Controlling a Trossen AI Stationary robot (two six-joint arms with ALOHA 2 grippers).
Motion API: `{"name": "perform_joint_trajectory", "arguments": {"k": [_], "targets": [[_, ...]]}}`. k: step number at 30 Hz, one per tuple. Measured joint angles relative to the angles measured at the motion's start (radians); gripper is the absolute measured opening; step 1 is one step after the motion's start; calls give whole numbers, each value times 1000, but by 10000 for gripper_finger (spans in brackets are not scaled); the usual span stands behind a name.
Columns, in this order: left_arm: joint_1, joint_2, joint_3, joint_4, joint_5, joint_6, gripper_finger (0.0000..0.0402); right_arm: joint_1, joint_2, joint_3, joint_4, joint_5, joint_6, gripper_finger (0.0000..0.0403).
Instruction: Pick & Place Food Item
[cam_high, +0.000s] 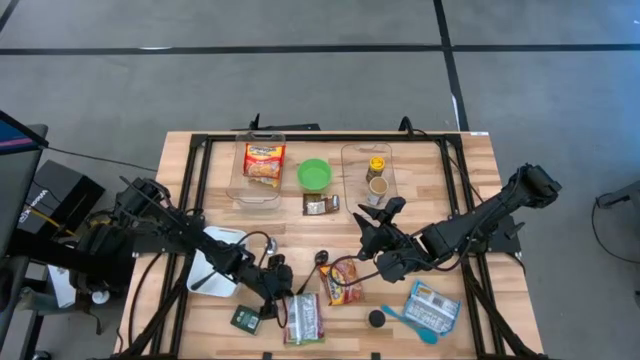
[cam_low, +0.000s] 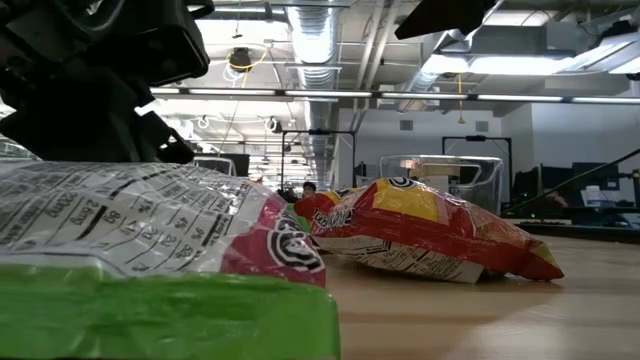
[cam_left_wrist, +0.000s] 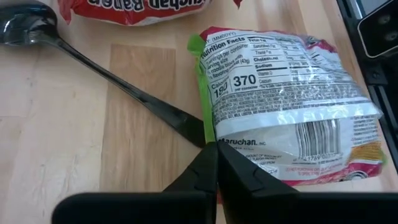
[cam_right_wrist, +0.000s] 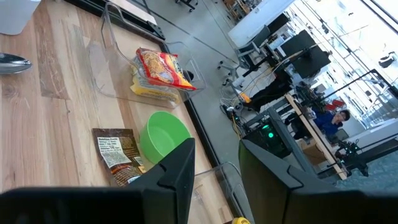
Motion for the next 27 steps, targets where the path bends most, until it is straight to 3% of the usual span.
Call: {"name": "perform_joint_trajectory", "arguments": {"k": [5, 12, 19, 27], "targets": [[-1, -32, -1, -5, 0, 20, 0, 0, 0, 0, 0, 0, 0, 118], [-3, -171, -1, -4, -4, 92, 0, 0, 0, 0, 0, 0, 0, 118], [-2, -302, 0, -5, -46, 198, 0, 0, 0, 0, 0, 0, 0, 118], [0, -355, 0, -7, -107, 271, 0, 0, 0, 0, -1, 0, 25, 118]]}}
